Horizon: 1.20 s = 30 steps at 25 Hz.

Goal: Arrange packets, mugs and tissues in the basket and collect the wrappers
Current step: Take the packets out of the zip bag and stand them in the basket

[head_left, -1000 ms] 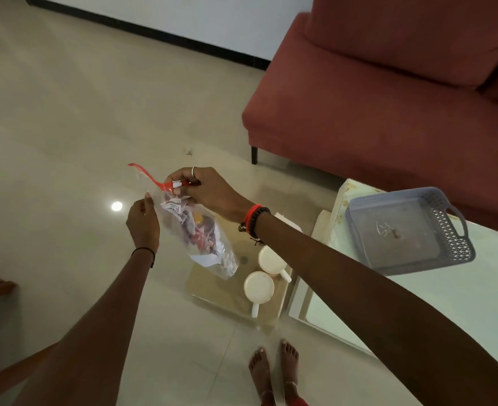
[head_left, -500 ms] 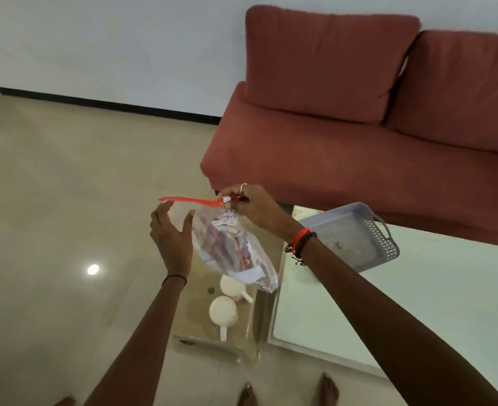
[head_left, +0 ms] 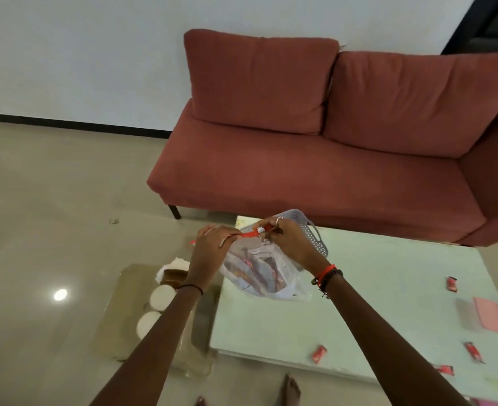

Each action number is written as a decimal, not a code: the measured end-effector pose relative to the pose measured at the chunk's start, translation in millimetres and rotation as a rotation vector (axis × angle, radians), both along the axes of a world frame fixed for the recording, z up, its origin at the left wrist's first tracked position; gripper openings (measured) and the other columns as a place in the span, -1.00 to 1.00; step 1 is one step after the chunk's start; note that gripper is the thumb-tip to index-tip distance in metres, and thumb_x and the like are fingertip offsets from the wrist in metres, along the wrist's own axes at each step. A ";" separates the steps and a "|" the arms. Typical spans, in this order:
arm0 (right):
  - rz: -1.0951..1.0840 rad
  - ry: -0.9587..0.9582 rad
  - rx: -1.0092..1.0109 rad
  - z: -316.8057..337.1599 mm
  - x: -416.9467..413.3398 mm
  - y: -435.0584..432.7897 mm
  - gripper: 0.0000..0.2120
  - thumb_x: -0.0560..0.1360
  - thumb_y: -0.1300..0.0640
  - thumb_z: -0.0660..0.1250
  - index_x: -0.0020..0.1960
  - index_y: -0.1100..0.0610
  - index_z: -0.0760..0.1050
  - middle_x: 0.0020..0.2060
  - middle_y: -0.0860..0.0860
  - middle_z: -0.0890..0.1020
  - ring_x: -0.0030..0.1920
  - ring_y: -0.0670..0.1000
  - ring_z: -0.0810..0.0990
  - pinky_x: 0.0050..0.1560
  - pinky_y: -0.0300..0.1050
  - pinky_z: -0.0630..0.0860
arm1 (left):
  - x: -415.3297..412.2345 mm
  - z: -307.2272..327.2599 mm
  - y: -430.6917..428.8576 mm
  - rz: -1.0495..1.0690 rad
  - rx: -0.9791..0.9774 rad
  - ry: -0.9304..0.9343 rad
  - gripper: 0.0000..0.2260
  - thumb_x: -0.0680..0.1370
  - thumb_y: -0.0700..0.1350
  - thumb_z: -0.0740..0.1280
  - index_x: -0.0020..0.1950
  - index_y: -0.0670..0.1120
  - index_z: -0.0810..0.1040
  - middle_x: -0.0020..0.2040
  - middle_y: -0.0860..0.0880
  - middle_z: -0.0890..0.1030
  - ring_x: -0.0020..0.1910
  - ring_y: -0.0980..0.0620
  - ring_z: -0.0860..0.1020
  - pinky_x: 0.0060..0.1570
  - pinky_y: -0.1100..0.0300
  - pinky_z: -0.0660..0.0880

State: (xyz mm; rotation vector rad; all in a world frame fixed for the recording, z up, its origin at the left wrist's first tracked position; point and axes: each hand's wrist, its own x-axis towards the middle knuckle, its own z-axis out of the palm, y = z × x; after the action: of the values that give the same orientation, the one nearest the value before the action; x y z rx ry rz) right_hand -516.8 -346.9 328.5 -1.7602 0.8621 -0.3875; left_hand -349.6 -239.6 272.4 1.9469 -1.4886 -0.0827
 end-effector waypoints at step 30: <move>-0.338 0.014 -0.279 -17.1 -145.7 -88.3 -0.84 0.51 0.32 0.30 0.03 0.29 0.62 -0.05 0.15 0.69 -0.09 0.04 0.62 -0.10 -0.47 0.45 | -180.3 27.9 -140.2 -0.093 0.060 0.123 -0.85 0.45 0.00 0.37 -0.11 -0.08 0.57 -0.14 0.03 0.66 -0.11 0.07 0.58 0.30 0.03 0.26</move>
State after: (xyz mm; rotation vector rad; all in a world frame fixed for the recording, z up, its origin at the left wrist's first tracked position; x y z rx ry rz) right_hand -662.4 -435.3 311.3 -1.8706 1.1652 -0.7479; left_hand -530.0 -379.8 300.4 1.8834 -1.5101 -0.2855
